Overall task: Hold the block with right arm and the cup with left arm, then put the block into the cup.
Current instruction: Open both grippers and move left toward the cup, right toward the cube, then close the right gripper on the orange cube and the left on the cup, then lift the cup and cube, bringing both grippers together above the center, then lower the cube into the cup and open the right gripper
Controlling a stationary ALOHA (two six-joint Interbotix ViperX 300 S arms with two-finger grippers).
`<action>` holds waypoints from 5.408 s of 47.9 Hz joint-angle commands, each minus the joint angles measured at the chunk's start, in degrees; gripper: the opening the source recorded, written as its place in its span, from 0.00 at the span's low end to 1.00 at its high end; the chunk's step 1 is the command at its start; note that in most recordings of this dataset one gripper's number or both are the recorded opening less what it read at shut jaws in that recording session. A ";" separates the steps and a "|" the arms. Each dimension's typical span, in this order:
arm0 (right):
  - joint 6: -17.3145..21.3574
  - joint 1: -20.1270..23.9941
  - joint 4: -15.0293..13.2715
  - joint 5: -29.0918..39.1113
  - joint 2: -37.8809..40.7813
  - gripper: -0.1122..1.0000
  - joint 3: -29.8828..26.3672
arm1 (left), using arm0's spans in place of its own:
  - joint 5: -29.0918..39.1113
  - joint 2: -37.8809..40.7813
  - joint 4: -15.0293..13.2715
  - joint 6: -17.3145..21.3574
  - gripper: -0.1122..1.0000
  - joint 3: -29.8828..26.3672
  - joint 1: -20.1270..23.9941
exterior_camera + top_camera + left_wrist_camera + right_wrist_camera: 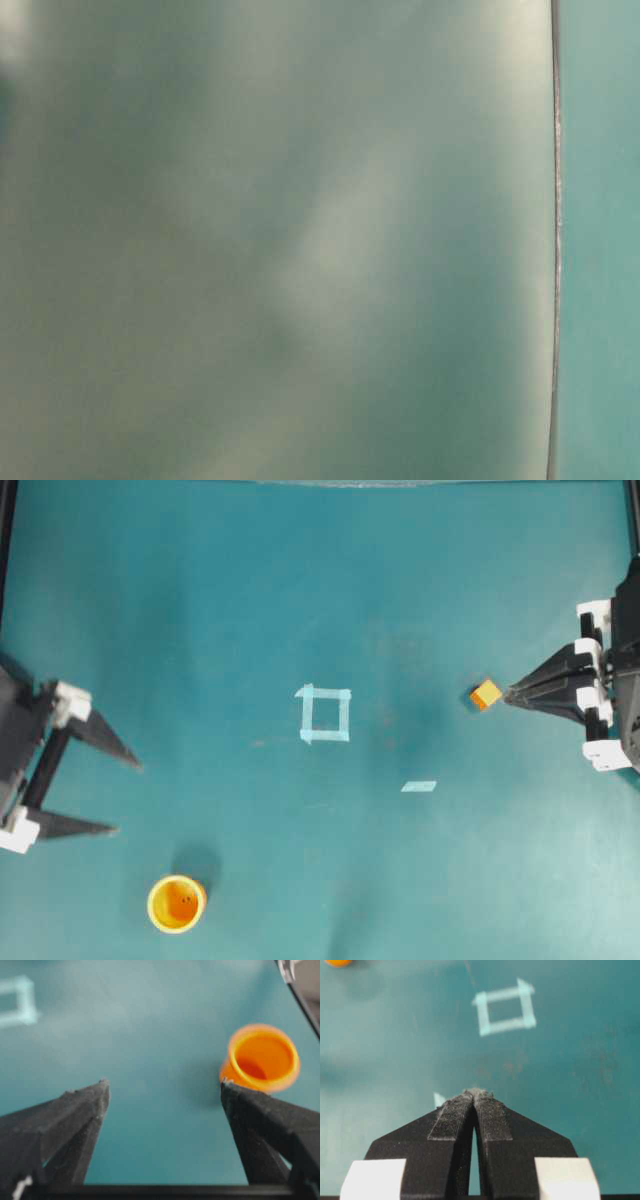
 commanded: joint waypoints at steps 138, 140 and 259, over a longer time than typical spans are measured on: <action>22.68 -6.94 -7.56 10.81 38.85 0.64 -8.79 | -33.49 49.22 0.09 -15.03 0.89 -16.00 -11.25; 22.68 -6.94 -7.65 10.20 39.02 0.62 -8.79 | -33.84 49.31 0.09 -15.03 0.89 -16.08 -11.34; -1.41 4.13 -10.55 -13.27 44.38 0.46 -32.52 | -18.02 47.55 0.26 0.26 0.67 -31.29 16.70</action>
